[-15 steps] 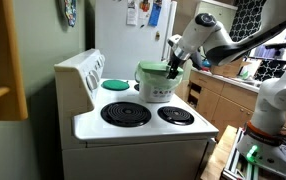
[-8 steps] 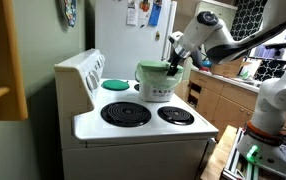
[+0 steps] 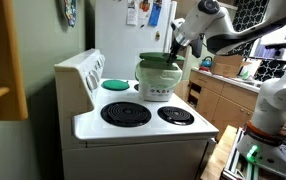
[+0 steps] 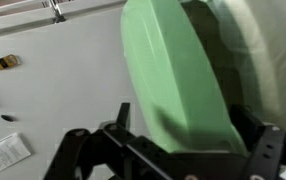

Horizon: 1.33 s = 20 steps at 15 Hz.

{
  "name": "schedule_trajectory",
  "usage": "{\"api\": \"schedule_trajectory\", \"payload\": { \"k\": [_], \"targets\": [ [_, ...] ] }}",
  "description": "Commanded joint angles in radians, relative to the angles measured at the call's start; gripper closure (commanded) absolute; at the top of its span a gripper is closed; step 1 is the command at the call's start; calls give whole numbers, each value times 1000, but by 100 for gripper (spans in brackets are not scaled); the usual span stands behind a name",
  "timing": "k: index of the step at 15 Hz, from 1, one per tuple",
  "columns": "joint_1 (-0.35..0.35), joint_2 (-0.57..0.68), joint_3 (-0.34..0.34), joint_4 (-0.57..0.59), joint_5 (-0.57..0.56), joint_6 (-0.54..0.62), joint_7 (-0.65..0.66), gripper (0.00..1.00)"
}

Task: Open the trash lid

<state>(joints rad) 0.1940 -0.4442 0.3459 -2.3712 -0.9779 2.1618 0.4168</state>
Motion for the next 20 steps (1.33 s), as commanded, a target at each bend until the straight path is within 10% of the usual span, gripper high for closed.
{"api": "schedule_trajectory", "payload": {
  "k": [1, 20],
  "targets": [
    [-21, 3, -9, 52, -37, -51, 51, 0],
    [-86, 144, -85, 287, -224, -74, 515, 0]
  ]
}}
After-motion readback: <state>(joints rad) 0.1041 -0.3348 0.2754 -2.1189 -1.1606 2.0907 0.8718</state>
